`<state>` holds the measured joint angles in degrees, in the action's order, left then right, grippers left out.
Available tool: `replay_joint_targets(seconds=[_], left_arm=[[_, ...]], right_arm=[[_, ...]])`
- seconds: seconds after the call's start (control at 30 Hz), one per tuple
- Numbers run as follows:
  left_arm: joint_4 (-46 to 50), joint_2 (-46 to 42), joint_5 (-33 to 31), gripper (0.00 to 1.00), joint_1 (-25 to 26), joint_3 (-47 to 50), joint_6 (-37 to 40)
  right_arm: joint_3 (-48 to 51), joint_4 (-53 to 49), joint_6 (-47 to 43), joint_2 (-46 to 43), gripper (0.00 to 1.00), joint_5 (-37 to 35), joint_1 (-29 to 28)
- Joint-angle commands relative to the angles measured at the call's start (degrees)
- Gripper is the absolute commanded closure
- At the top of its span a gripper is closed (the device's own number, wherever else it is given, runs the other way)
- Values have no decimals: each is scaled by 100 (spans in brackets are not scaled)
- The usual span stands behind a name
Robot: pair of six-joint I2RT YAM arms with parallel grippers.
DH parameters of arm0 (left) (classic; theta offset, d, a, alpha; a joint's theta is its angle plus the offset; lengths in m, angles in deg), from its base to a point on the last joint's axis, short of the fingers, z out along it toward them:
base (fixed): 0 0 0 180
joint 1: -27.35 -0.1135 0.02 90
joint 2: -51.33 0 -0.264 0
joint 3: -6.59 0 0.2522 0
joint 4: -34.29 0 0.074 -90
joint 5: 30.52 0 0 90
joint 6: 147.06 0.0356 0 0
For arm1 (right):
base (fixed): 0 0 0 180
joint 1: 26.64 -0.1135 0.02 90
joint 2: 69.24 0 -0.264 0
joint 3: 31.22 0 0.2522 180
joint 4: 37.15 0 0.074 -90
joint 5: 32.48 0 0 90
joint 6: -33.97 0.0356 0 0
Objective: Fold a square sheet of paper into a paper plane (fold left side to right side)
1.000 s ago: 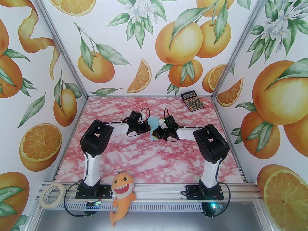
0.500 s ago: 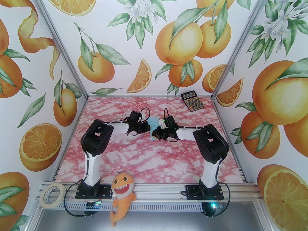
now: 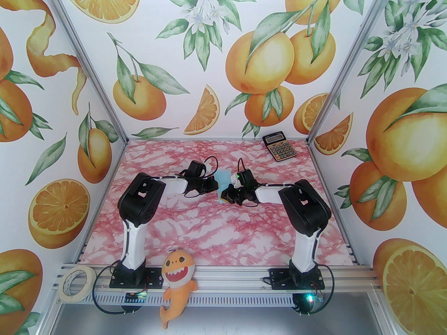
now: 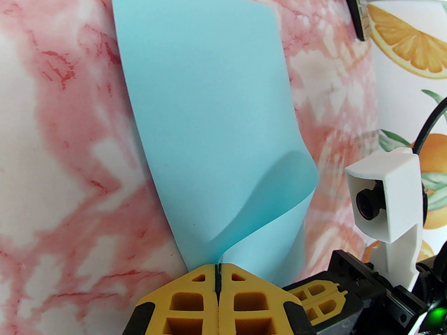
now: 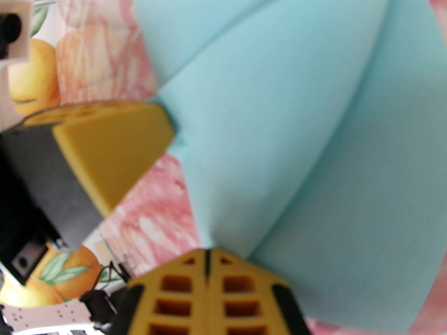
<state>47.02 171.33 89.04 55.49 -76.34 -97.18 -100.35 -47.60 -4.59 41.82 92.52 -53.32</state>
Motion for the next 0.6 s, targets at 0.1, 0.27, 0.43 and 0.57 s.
replay_joint_targets(seconds=[0.1, 0.27, 0.43, 0.57], left_arm=[[24, 110, 53, 100, -32, -166, 81], [31, 133, 52, 100, -28, -184, 73], [35, 155, 57, 100, -27, -183, 71], [45, 155, 84, 100, -20, -184, 83]], right_arm=[[45, -40, -72, 155, 99, -2, -60], [-2, -265, -170, 170, 99, -69, -91], [-90, -613, -296, 208, 100, -231, -123], [-133, -788, -372, 244, 100, -287, -146]])
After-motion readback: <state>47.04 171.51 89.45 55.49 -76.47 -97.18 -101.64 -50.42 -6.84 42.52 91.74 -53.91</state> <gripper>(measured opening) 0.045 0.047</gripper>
